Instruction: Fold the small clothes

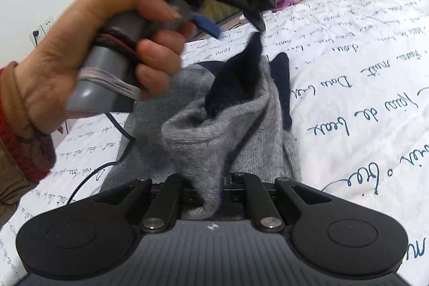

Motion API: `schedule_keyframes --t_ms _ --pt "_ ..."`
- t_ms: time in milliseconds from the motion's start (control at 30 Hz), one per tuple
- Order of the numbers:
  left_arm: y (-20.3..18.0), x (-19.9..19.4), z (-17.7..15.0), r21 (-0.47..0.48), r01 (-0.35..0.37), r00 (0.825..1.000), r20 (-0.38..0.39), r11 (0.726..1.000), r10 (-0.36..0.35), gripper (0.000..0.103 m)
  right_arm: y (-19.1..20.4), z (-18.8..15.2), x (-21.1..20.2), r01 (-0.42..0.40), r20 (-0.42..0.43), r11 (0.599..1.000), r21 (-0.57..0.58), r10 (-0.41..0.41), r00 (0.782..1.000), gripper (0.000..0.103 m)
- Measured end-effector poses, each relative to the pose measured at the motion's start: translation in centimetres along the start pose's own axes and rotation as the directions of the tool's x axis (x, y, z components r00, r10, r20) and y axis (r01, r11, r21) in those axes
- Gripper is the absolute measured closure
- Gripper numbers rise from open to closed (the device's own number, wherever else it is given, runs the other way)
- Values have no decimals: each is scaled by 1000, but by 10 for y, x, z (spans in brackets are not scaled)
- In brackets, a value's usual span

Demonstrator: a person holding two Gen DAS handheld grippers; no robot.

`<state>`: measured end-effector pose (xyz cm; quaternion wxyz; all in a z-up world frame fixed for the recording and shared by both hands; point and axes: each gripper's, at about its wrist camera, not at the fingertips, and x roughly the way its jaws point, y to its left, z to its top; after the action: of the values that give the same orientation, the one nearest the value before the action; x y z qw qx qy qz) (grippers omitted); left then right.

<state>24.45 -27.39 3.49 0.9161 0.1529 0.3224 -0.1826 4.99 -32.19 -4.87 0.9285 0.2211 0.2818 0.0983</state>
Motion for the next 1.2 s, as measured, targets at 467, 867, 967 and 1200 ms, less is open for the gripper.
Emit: schedule_keyframes --t_ms 467,867,967,1200 --pt "74 -97 -124 33 -175 984 50 984 174 9 -31 6 -9 -114 -37 978 173 122 992 66" --pt "86 -106 -131 -19 -176 983 50 984 177 9 -78 59 33 -219 -61 895 389 262 963 53" --pt "84 -98 -119 -28 -170 983 70 985 172 9 -86 81 56 -245 -68 887 392 293 954 53" --pt "105 -52 -83 -142 -60 995 65 988 70 9 -99 106 98 -281 -101 863 419 352 930 59"
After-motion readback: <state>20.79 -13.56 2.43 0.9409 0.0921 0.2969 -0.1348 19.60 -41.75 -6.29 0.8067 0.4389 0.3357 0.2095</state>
